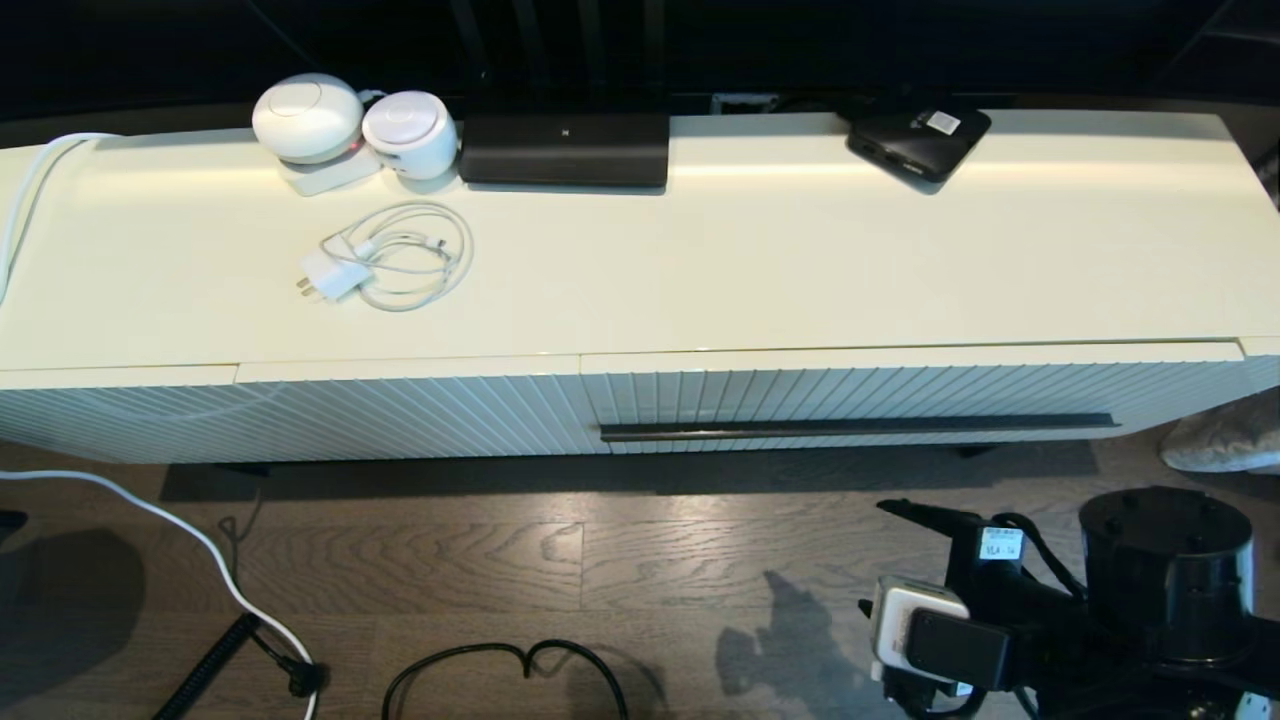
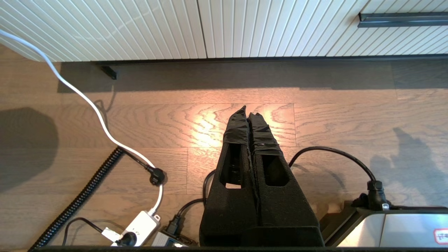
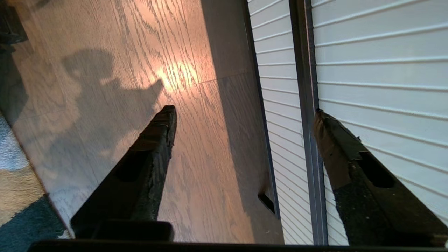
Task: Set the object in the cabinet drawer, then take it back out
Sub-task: Open the drawer
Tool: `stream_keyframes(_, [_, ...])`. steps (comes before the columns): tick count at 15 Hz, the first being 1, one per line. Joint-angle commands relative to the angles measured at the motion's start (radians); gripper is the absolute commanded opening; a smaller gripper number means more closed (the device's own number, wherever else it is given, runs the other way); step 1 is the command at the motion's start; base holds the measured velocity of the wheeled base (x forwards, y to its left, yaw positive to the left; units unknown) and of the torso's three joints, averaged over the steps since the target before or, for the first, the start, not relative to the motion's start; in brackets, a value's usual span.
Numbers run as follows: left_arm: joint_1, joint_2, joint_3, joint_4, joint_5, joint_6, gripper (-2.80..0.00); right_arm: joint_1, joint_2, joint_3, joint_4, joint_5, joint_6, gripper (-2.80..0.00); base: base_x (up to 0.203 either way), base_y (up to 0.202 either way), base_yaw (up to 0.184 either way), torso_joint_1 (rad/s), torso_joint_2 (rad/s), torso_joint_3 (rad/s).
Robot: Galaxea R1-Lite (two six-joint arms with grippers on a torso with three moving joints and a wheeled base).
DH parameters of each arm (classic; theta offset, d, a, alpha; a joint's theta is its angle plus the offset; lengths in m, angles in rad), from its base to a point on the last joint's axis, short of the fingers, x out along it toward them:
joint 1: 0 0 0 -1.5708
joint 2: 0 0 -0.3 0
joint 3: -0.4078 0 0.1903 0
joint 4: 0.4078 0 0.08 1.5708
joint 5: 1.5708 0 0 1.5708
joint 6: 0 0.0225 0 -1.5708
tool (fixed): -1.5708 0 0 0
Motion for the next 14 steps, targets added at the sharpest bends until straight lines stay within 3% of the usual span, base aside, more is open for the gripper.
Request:
stream_keyframes(1, [0.0,-0.002,0.0,0.0,0.0,-0.001,-2.8,-0.003,0.038,-0.013,-0.006,0.002,-0.039,0.0,0.0,0.0,0.0,0.0,0.0,0.0])
stream_keyframes(5, [0.0,-0.002,0.0,0.0,0.0,-0.001,-2.8,-0.021,0.092,-0.024,-0.006,0.028,-0.095,0.0,0.0,0.0,0.0,0.0,0.0,0.0])
stream_keyframes(14, [0.0,-0.002,0.0,0.0,0.0,-0.001,-2.8,-0.152,0.223,-0.131,0.008,0.11,-0.203,0.0,0.0,0.0,0.0,0.0,0.0,0.0])
